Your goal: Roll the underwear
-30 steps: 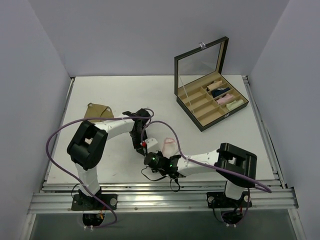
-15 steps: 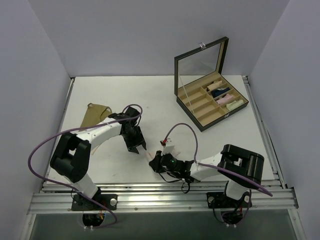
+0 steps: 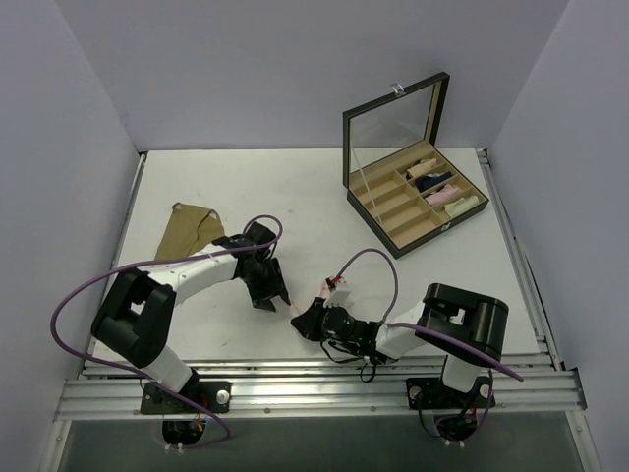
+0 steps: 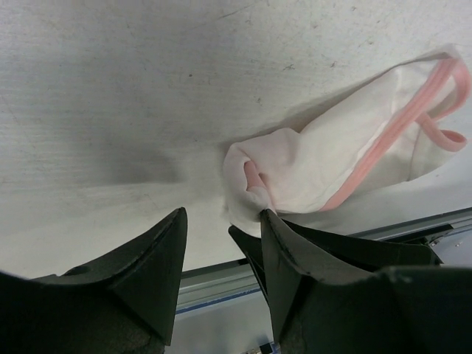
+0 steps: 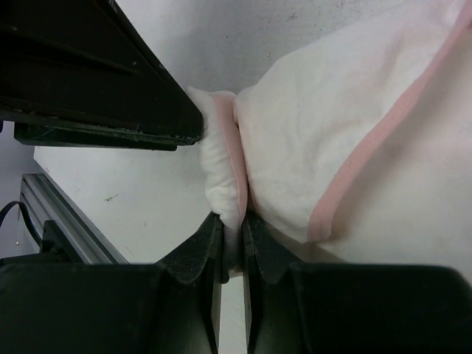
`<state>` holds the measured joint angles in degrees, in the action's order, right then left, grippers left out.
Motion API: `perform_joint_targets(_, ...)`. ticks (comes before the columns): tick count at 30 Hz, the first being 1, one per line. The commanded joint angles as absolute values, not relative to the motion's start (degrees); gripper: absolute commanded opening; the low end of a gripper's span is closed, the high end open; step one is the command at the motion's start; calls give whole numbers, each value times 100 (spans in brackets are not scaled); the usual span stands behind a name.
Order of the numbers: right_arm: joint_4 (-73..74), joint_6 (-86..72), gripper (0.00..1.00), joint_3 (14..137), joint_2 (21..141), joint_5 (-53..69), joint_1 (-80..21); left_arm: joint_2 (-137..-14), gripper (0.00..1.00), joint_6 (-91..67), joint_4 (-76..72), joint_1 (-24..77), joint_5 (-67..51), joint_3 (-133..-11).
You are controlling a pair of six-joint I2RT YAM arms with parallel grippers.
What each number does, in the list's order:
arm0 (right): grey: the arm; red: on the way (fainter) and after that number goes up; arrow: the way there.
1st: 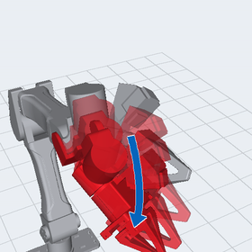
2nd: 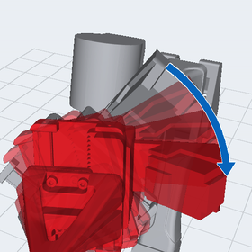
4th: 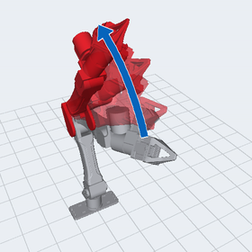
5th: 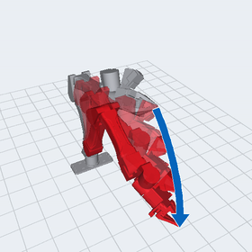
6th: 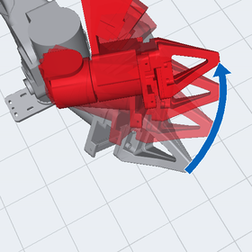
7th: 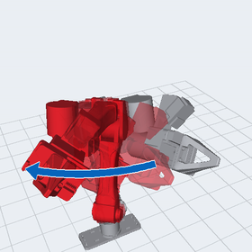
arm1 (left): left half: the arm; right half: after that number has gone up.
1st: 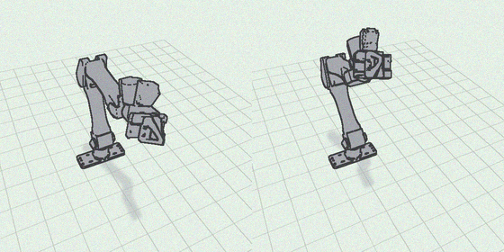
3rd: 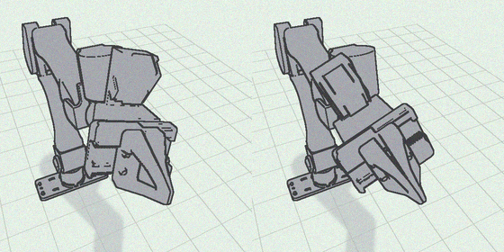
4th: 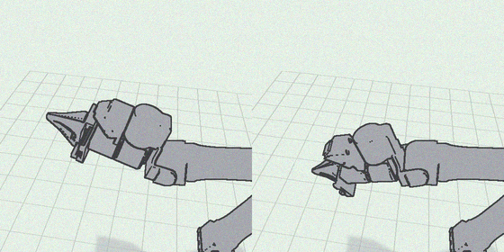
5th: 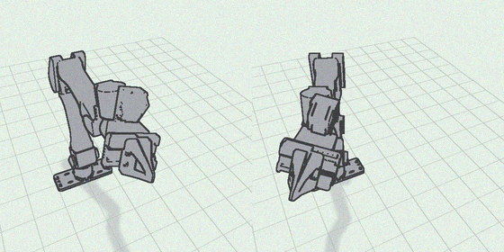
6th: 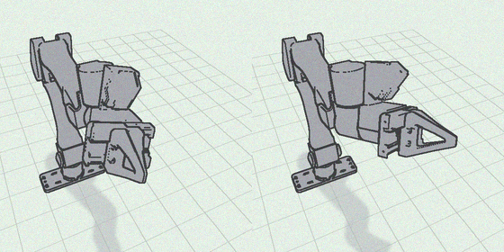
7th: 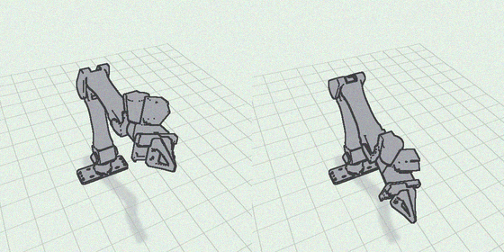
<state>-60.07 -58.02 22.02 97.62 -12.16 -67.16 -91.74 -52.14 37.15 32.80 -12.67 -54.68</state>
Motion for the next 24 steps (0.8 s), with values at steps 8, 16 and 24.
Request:
perform_joint_targets(8,-4983,-5941,0,1969,10222,-1125,-6768,-9325,52,-4984,2901,3331,-1415,-5388)
perform_joint_targets(16,-4396,-5872,11,2214,10108,-1107,-6768,-9852,40,-4843,2602,3340,-1626,-5344)
perform_joint_targets(24,-1728,-5178,36,3172,9124,-1563,-6908,-10142,7,-4518,3295,3489,-1232,-5686)
